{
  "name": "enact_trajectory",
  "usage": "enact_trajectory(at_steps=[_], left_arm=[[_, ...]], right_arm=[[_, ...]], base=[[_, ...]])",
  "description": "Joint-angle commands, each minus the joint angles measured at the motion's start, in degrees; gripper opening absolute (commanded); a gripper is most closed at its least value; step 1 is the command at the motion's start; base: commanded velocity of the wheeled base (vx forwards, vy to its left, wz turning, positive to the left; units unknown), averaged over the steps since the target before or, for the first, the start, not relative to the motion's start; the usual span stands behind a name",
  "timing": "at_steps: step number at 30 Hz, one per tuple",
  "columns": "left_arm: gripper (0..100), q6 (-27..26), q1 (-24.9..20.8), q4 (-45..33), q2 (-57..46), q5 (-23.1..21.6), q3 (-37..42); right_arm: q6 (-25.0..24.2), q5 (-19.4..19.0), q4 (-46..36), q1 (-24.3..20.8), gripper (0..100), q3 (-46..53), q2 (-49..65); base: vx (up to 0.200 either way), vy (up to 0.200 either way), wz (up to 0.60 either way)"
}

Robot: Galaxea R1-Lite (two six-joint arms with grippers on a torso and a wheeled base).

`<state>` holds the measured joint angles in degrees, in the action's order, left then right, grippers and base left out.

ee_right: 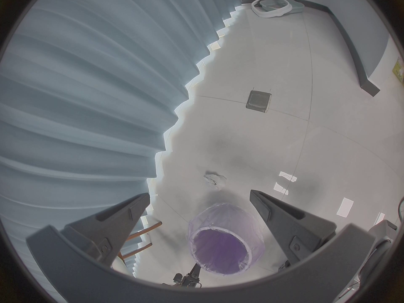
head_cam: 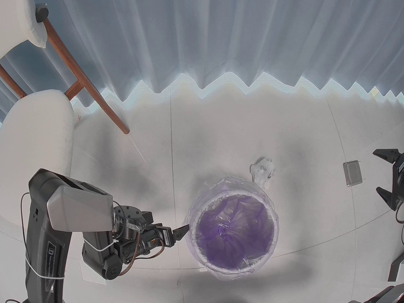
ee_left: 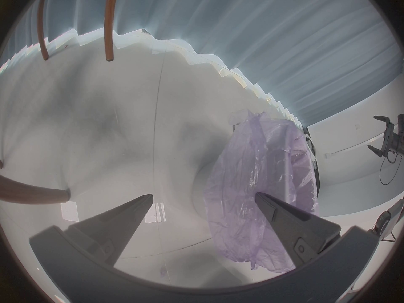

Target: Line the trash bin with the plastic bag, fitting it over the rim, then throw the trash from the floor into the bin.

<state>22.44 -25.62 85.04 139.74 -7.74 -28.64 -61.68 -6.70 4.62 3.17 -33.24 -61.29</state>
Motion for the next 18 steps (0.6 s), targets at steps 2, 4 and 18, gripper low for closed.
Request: enact_trajectory(at_steps=[2, 4, 18], left_arm=[[100, 0.1, -0.6, -0.3, 0.3, -0.1, -1.4], [100, 0.1, -0.6, -2.3, 0.6, 0.3, -2.7], [100, 0.0, 1.2, -19.5, 6.5, 9.9, -21.3]], right_arm=[[0.0, -0.1, 0.0, 0.0, 100, 0.0, -0.1], [0.0, -0.1, 0.0, 0.0, 100, 0.0, -0.3], [0.4, 0.0, 0.0, 0.0, 100, 1.3, -0.1]], base=[[0.000, 0.000, 0.00], [0.000, 0.000, 0.00], [0.000, 0.000, 0.00]])
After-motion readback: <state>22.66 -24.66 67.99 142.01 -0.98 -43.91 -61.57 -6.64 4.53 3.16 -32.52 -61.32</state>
